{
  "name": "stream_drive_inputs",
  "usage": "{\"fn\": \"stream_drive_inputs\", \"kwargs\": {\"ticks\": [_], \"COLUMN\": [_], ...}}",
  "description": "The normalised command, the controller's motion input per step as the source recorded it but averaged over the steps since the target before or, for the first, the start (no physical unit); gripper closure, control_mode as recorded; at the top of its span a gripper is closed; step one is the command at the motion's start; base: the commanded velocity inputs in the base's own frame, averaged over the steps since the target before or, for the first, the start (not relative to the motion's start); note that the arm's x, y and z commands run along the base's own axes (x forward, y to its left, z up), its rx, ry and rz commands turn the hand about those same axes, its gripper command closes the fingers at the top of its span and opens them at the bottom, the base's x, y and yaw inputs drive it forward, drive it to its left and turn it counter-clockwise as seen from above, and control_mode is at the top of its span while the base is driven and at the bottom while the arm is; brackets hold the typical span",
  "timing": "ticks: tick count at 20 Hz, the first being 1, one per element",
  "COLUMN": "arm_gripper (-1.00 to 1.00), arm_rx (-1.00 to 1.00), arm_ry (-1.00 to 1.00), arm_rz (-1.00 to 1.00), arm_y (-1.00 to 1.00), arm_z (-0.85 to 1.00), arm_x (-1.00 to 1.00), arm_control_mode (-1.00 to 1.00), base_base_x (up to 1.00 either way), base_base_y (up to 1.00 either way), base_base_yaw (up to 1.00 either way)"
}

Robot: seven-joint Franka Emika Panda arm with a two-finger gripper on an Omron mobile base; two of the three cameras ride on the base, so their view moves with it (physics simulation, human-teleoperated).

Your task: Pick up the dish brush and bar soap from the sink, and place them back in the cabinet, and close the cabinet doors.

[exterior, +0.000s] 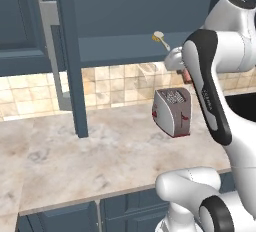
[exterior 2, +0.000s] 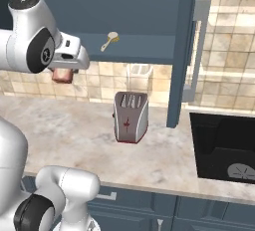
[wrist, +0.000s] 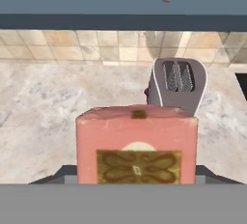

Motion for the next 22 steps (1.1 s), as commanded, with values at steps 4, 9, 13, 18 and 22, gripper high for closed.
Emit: {"fn": "stream_drive_inputs", "kwargs": {"ticks": [4,9,13,18,22], "arm_gripper": [1.00,1.00,1.00,1.00,1.00], "arm_rx": [0.00,0.00,0.00,0.00,0.00], "arm_ry": [-0.10,-0.12,-0.11,-0.11,-0.10], "arm_rz": [0.00,0.00,0.00,0.00,0.00], "arm_y": [0.00,0.00,0.00,0.01,0.06], "arm_z": [0.20,0.14,0.13,0.03,0.00], "arm_x": [0.26,0.23,0.22,0.23,0.24], "arm_control_mode": [-1.00,-1.00,-1.00,-1.00,-1.00], "base_base_x": [0.00,0.00,0.00,0.00,0.00], "base_base_y": [0.00,0.00,0.00,0.00,0.00], "base_base_yaw": [0.00,0.00,0.00,0.00,0.00]}}
